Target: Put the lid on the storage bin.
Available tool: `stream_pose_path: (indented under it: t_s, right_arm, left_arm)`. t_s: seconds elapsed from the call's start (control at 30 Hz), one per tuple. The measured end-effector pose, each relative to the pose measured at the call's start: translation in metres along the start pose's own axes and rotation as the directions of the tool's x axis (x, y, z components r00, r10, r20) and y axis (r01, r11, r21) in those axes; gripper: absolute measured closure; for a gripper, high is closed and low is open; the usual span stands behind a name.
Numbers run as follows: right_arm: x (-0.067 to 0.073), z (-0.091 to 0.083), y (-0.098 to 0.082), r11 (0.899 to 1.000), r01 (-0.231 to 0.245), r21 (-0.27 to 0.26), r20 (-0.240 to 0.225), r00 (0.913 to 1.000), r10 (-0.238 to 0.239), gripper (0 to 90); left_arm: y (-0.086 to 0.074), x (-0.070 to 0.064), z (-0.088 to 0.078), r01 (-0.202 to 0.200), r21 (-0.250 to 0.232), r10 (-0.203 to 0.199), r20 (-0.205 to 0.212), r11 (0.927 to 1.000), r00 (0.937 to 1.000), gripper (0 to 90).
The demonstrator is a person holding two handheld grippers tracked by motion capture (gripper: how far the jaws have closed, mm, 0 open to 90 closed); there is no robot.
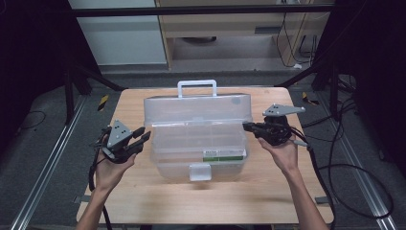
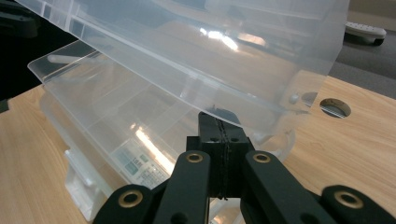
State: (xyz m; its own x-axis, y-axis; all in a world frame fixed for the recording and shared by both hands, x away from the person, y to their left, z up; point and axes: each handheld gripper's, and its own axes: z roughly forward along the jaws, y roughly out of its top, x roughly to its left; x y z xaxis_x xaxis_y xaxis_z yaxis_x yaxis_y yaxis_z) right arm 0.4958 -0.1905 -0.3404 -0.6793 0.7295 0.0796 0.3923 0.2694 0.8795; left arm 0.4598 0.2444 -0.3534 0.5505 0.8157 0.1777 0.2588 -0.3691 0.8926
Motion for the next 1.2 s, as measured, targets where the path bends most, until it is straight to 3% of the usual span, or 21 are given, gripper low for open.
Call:
stream_pose_path:
  t_s: [0.07,0.17,0.4,0.77,1.2]
  right_arm:
    - [0.001,0.0,-0.002,1.0,0.002,0.004,-0.001,1.0,-0.002,90.0]
    - [0.002,-0.001,-0.005,1.0,0.006,0.01,-0.004,1.0,-0.006,90.0]
    - [0.003,-0.002,-0.013,1.0,0.005,0.024,0.0,1.0,-0.005,90.0]
    - [-0.002,0.0,-0.028,0.998,-0.012,0.054,0.004,0.9999,0.012,90.0]
    - [-0.006,0.002,-0.039,0.997,-0.03,0.072,0.007,0.9995,0.029,90.0]
  left_arm:
    - [-0.001,0.0,0.001,0.018,0.01,-0.018,-0.003,0.9998,0.9998,72.7]
    - [-0.002,0.0,0.004,0.009,0.011,-0.008,-0.011,0.9999,0.9999,74.2]
    - [-0.008,-0.003,0.006,0.032,0.036,-0.032,-0.006,0.9988,0.9995,76.3]
    - [-0.02,-0.002,0.008,0.063,0.05,-0.064,0.004,0.9967,0.998,80.7]
    - [-0.028,-0.006,0.01,0.063,0.076,-0.063,-0.001,0.9951,0.998,86.2]
